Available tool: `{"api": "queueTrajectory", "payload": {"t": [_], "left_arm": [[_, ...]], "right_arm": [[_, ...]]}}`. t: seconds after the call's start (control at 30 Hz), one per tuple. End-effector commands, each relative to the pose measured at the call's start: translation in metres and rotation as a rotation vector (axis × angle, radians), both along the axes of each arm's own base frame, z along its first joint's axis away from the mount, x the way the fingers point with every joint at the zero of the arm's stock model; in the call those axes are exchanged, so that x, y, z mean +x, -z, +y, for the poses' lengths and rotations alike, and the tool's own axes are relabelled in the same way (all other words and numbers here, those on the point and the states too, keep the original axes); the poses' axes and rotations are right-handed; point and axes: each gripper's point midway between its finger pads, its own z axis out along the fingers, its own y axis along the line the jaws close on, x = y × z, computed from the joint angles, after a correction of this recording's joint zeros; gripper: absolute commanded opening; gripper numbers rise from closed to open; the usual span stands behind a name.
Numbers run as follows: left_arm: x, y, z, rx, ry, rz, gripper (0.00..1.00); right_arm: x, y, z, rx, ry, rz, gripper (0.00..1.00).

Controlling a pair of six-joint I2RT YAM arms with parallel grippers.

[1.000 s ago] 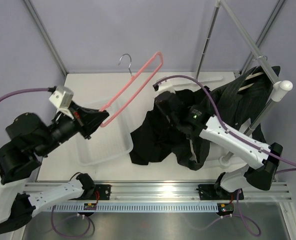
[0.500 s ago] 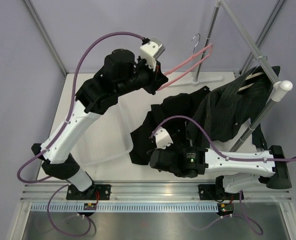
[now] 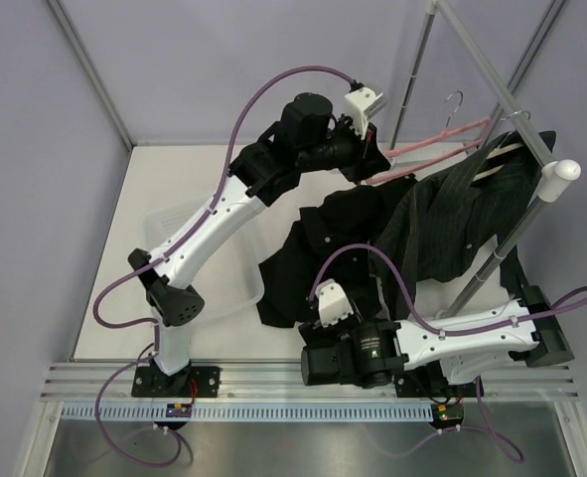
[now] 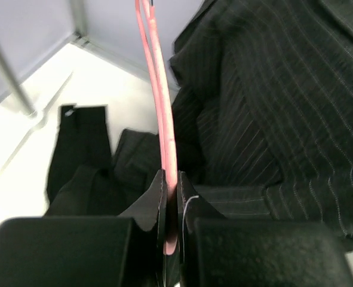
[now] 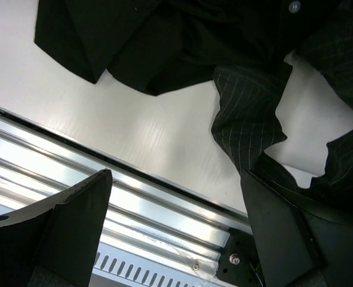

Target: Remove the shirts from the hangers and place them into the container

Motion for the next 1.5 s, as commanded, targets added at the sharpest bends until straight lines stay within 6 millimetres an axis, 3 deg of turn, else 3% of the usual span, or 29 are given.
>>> {"api": "queueTrajectory", "payload": {"t": [0.0,0.17,0.37,0.63,0.73,0.87,1.17,1.3,1.4,1.43,1.47], "left_arm": [[-0.018,-0.064,-0.020,-0.217,0.146,-0.088,0.00],[-0.017,-0.060,-0.047,-0.289,0.230,-0.045,0.00],[-0.016,-0.078,-0.061,-0.395,0.272,-0.016,0.00],[-0.003,-0.073,-0.080,-0.470,0.268,0.046,0.00],[-0.004,-0.080,-0.083,-0.518,0.284,0.064,0.00],[-0.008,-0.104,-0.079,-0.584,0.299,0.024,0.00],[-0.007,-0.116,-0.073,-0.619,0.305,0.007,0.00],[-0.005,-0.117,-0.069,-0.606,0.287,0.008,0.00],[0.001,-0.106,-0.066,-0.565,0.252,0.016,0.00],[-0.002,-0.112,-0.061,-0.561,0.247,-0.015,0.00],[0.002,-0.099,-0.062,-0.525,0.229,0.009,0.00]], "right_arm": [[0.002,-0.006,-0.003,0.038,0.098,-0.046,0.98],[-0.009,0.002,0.003,0.040,0.090,-0.035,0.98],[-0.016,0.000,0.010,0.065,0.077,-0.030,0.98],[-0.024,0.002,0.023,0.042,0.052,-0.041,0.98],[-0.025,0.006,0.027,0.040,0.048,-0.040,0.98],[-0.026,0.011,0.028,0.023,0.042,-0.040,0.98],[-0.029,0.008,0.036,0.034,0.020,-0.036,0.98],[-0.029,0.008,0.036,0.014,0.026,-0.042,0.99],[-0.028,0.006,0.035,0.013,0.031,-0.044,0.99],[-0.028,0.006,0.035,0.019,0.031,-0.043,0.99],[-0.028,0.005,0.036,0.023,0.027,-0.044,0.99]]}}
